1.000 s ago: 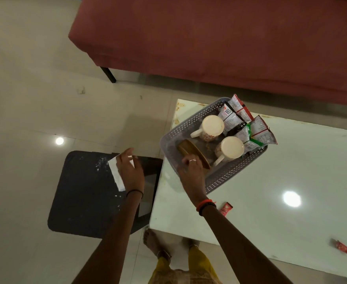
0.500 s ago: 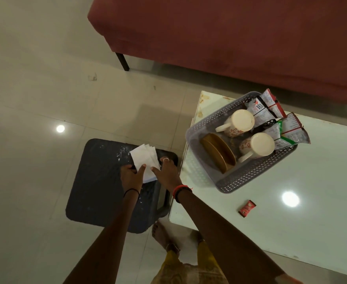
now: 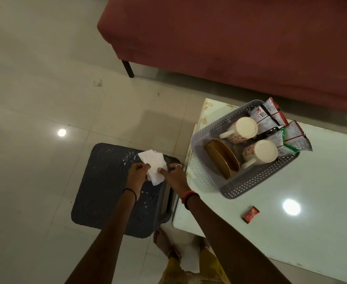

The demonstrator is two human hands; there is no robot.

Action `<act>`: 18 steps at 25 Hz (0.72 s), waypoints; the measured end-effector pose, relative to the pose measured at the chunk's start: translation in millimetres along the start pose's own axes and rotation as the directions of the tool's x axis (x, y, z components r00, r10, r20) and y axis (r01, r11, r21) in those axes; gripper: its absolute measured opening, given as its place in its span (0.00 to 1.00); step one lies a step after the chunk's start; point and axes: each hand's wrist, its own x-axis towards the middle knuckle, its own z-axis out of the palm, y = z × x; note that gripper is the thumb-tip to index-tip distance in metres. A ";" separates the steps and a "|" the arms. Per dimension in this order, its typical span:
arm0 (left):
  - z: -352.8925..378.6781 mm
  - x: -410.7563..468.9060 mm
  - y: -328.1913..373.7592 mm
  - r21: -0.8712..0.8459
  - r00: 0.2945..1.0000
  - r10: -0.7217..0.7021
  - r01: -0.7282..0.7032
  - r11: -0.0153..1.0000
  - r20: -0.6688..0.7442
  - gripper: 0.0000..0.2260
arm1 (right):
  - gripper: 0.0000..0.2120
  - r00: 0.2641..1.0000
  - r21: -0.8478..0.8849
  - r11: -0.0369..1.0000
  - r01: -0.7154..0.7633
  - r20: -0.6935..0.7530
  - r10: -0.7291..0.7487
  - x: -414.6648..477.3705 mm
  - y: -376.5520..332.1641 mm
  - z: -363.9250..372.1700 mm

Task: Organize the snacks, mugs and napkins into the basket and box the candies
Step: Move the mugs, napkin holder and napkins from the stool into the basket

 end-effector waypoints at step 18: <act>71.7 -36.6 75.4 0.325 0.822 0.192 -0.411 0.852 0.536 0.12 | 0.17 0.988 0.268 0.954 0.138 0.036 -0.153 -21.3 20.6 -162.0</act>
